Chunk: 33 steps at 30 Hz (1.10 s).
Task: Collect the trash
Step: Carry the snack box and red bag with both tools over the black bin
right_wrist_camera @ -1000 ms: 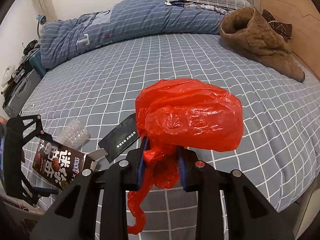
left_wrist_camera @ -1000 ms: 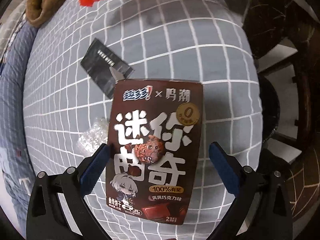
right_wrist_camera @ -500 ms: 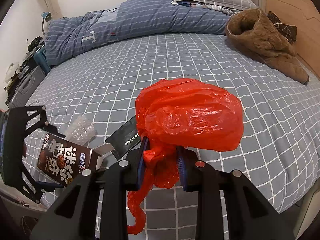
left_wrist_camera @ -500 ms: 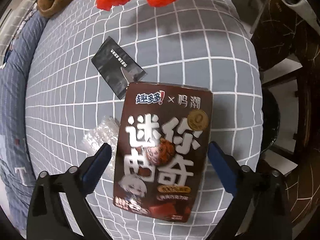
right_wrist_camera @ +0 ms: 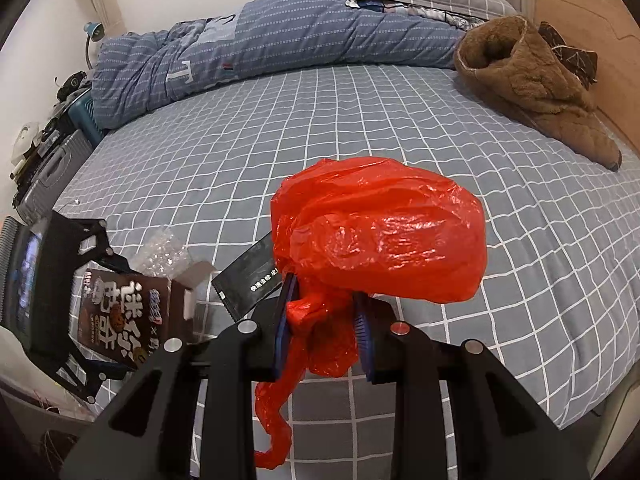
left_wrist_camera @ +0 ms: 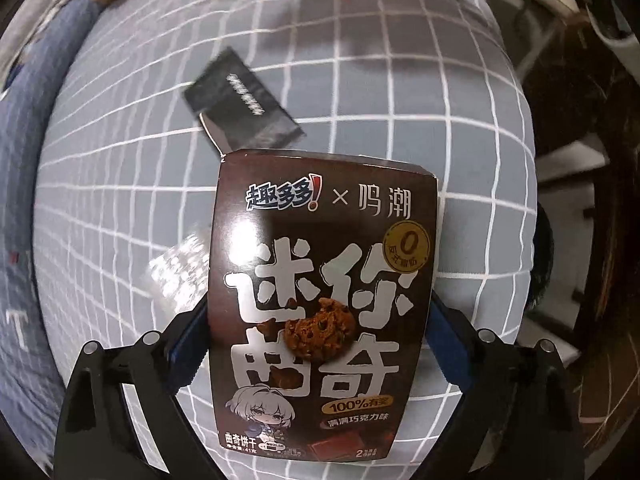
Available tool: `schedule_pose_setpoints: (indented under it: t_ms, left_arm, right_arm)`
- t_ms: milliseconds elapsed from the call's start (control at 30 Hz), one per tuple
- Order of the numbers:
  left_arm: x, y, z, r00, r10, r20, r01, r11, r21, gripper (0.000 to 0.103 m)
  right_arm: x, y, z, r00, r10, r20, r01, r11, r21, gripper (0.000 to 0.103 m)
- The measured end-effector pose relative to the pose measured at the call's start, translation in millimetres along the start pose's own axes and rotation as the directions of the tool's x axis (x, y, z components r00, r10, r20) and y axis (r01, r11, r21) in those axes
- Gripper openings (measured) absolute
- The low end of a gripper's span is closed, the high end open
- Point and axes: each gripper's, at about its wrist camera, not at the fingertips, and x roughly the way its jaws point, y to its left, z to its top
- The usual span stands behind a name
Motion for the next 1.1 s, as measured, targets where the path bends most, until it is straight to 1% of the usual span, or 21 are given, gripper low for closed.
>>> schedule_pose_setpoints:
  t_ms: [67,167,200,233,267,333,433,467,533,600,633,667,700,733,767,800,833,867,933,1033,1100]
  left_arm:
    - [-2.2,-1.2,0.4,0.999,0.020,0.035,-0.018,0.998,-0.052,0.091]
    - [-7.2,-6.5,2.0,0.995,0.079,0.068,-0.067,0.985,-0.160,0.091]
    - [-16.6,-10.7,-1.5,0.991,0.093,0.094,-0.069,0.971,-0.229,0.091]
    - [-20.3,-13.2,-3.6,0.990,0.100,0.103,-0.070,0.962,-0.262,0.091]
    - [-26.1,-15.4,-6.1,0.985,0.127,0.114,-0.085,0.943,-0.323,0.091]
    - [-36.1,-18.4,-9.5,0.978,0.167,0.124,-0.098,0.896,-0.434,0.091]
    - [-45.7,-20.6,-21.3,0.973,0.186,0.135,-0.067,0.790,-0.610,0.091]
    - [-49.2,-17.7,-24.9,0.971,0.199,0.133,-0.063,0.748,-0.661,0.091]
    - [-54.2,-16.5,-30.9,0.965,0.228,0.125,-0.068,0.686,-0.725,0.091]
    - [-61.8,-21.0,-39.1,0.955,0.271,0.120,-0.075,0.611,-0.788,0.091]
    - [-65.8,-24.4,-41.5,0.951,0.285,0.119,-0.079,0.598,-0.798,0.091]
    - [-69.8,-27.9,-44.3,0.945,0.306,0.117,-0.083,0.569,-0.818,0.091]
    - [-75.0,-31.4,-49.1,0.940,0.316,0.132,-0.064,0.540,-0.839,0.091]
    - [-80.8,-35.8,-55.3,0.936,0.307,0.172,-0.012,0.516,-0.857,0.091]
    - [-86.5,-39.8,-57.9,0.932,0.311,0.185,0.007,0.496,-0.869,0.091]
    - [-92.4,-45.1,-62.0,0.924,0.336,0.182,0.004,0.467,-0.884,0.091]
    - [-96.2,-48.8,-65.3,0.918,0.353,0.180,0.002,0.450,-0.893,0.091]
    - [-98.8,-46.2,-70.2,0.912,0.367,0.182,0.014,0.416,-0.909,0.091]
    - [-98.4,-37.9,-75.1,0.907,0.378,0.186,0.035,0.371,-0.928,0.091]
    - [-93.5,-25.3,-79.4,0.901,0.405,0.156,0.022,0.317,-0.948,0.091]
    - [-86.0,-17.8,-74.0,0.901,0.407,0.151,0.025,0.298,-0.954,0.091]
  right_arm:
    - [-0.3,2.2,-1.0,1.000,0.000,-0.001,0.000,1.000,-0.005,0.026]
    - [-1.4,6.5,-2.0,1.000,0.002,-0.001,-0.002,1.000,-0.012,0.026]
    - [-1.7,8.4,-2.2,1.000,0.001,0.000,-0.001,1.000,-0.016,0.026]
    - [-2.5,10.7,-2.7,1.000,0.001,0.001,-0.001,1.000,-0.021,0.026]
    - [-3.2,13.6,-3.6,1.000,0.001,0.003,-0.001,1.000,-0.024,0.026]
    - [-4.5,17.8,-4.8,1.000,0.002,0.005,-0.002,0.999,-0.033,0.026]
    - [-6.7,25.6,-5.6,1.000,0.001,0.013,0.000,0.999,-0.048,0.026]
    - [-7.6,28.4,-6.0,1.000,0.000,0.015,0.000,0.999,-0.053,0.026]
    - [-10.4,34.2,-8.3,1.000,0.000,0.021,0.001,0.998,-0.062,0.026]
    - [-13.4,40.4,-10.4,1.000,0.000,0.026,0.002,0.997,-0.073,0.026]
    - [-15.5,44.3,-11.8,1.000,-0.001,0.028,0.003,0.997,-0.079,0.026]
    - [-16.8,46.5,-13.1,1.000,-0.001,0.030,0.003,0.997,-0.083,0.026]
    - [-18.7,49.9,-14.3,0.999,0.000,0.033,0.003,0.996,-0.088,0.026]
    - [-20.9,53.4,-16.1,0.999,0.002,0.034,0.002,0.996,-0.095,0.026]
    - [-22.4,55.8,-17.2,0.999,0.001,0.035,0.002,0.995,-0.098,0.026]
    - [-25.1,59.5,-19.6,0.999,-0.002,0.036,0.005,0.994,-0.105,0.026]
    - [-27.4,62.8,-20.8,0.999,-0.003,0.037,0.007,0.994,-0.113,0.026]
    - [-30.1,66.3,-22.7,0.999,-0.005,0.039,0.010,0.993,-0.121,0.026]
    - [-37.4,71.9,-27.2,0.999,-0.008,0.044,0.013,0.991,-0.130,0.026]
    - [-49.6,78.8,-32.9,0.998,-0.008,0.054,0.015,0.991,-0.135,0.026]
    - [-55.4,82.5,-35.5,0.998,-0.005,0.059,0.013,0.990,-0.140,0.026]
